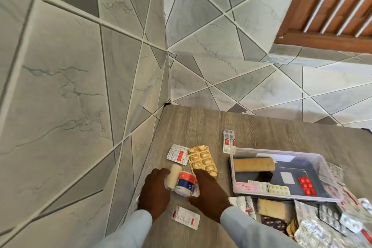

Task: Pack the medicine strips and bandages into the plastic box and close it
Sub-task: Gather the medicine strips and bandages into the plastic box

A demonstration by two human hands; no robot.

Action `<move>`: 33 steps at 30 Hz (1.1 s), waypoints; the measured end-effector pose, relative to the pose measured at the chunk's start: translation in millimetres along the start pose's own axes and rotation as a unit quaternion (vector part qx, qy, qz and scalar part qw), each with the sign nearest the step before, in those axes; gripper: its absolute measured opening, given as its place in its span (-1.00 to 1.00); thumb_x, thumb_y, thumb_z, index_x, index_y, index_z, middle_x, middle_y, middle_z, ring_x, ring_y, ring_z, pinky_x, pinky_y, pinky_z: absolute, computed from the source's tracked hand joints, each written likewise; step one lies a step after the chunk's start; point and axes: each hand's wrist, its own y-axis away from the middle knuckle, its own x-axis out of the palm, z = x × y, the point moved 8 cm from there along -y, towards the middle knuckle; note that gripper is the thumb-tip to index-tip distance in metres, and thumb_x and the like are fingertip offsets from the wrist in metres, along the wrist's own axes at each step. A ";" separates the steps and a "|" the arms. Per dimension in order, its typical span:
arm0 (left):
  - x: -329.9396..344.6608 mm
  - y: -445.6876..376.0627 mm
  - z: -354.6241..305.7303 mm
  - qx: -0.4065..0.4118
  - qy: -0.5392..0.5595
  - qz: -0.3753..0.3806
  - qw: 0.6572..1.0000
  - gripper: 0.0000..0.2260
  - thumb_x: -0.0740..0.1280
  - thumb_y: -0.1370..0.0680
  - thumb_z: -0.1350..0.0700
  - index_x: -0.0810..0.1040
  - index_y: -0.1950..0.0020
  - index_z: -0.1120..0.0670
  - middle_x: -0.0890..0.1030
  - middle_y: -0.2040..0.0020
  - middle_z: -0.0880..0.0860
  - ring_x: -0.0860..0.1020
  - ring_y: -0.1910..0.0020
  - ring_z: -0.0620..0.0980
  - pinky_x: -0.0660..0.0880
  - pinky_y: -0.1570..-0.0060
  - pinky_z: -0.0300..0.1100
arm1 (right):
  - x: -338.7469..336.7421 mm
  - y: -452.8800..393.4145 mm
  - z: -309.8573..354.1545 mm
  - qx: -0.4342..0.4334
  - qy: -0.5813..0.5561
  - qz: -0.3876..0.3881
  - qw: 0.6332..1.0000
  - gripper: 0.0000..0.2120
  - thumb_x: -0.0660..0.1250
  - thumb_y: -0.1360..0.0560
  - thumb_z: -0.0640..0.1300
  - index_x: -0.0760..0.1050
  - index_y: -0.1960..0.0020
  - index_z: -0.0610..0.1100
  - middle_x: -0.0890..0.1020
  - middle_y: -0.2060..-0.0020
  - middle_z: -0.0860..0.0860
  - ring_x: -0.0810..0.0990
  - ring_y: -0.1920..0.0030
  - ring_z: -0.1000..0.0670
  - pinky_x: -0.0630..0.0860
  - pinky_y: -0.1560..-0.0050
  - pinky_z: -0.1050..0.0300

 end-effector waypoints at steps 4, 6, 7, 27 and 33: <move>8.1 -9.7 -12.2 0.071 -0.173 0.053 0.981 -0.25 0.41 -0.46 0.14 0.04 -0.50 -0.14 0.21 -0.50 -0.02 0.29 -0.40 0.06 0.29 -0.39 -0.04 | 10.2 -12.7 13.9 -0.008 0.049 0.041 0.998 -0.24 0.42 -0.43 0.02 0.09 -0.49 -0.02 0.32 -0.42 -0.01 0.34 -0.38 -0.08 0.35 -0.36 0.03; 11.9 -18.7 -19.9 0.111 -0.256 0.079 0.957 -0.17 0.42 -0.45 0.15 -0.05 -0.52 -0.14 0.09 -0.55 -0.01 0.23 -0.43 0.11 0.23 -0.40 0.02 | 10.9 -15.3 14.6 -0.004 0.056 0.038 0.998 -0.27 0.39 -0.45 0.01 0.11 -0.49 -0.02 0.34 -0.41 -0.02 0.34 -0.38 -0.09 0.35 -0.35 0.03; 12.5 -23.1 -23.8 0.123 -0.285 0.087 0.946 -0.16 0.42 -0.44 0.17 -0.05 -0.53 -0.12 0.08 -0.56 0.00 0.22 -0.43 0.13 0.22 -0.40 0.04 | 11.2 -15.8 13.7 0.001 0.051 0.037 0.998 -0.28 0.39 -0.45 0.00 0.11 -0.49 -0.01 0.34 -0.41 -0.02 0.34 -0.38 -0.09 0.35 -0.35 0.03; 20.3 -19.4 -182.1 0.298 -0.053 0.146 0.942 -0.17 0.52 -0.29 0.04 0.20 -0.48 -0.06 0.30 -0.44 -0.05 0.31 -0.40 -0.03 0.26 -0.41 -0.14 | -128.8 79.6 -94.6 0.047 -0.132 -0.246 0.959 -0.35 0.45 -0.31 -0.15 0.29 -0.30 0.19 0.47 -0.22 0.15 0.47 -0.21 0.05 0.46 -0.27 0.03; 67.7 4.9 -227.9 0.329 -0.081 0.173 0.925 -0.24 0.50 -0.31 0.07 0.21 -0.42 -0.08 0.29 -0.38 -0.05 0.39 -0.33 0.00 0.41 -0.28 -0.13 | -170.2 93.3 -150.8 0.062 -0.117 -0.257 0.957 -0.33 0.44 -0.33 -0.24 0.26 -0.29 0.21 0.49 -0.19 0.12 0.48 -0.13 0.06 0.49 -0.22 0.02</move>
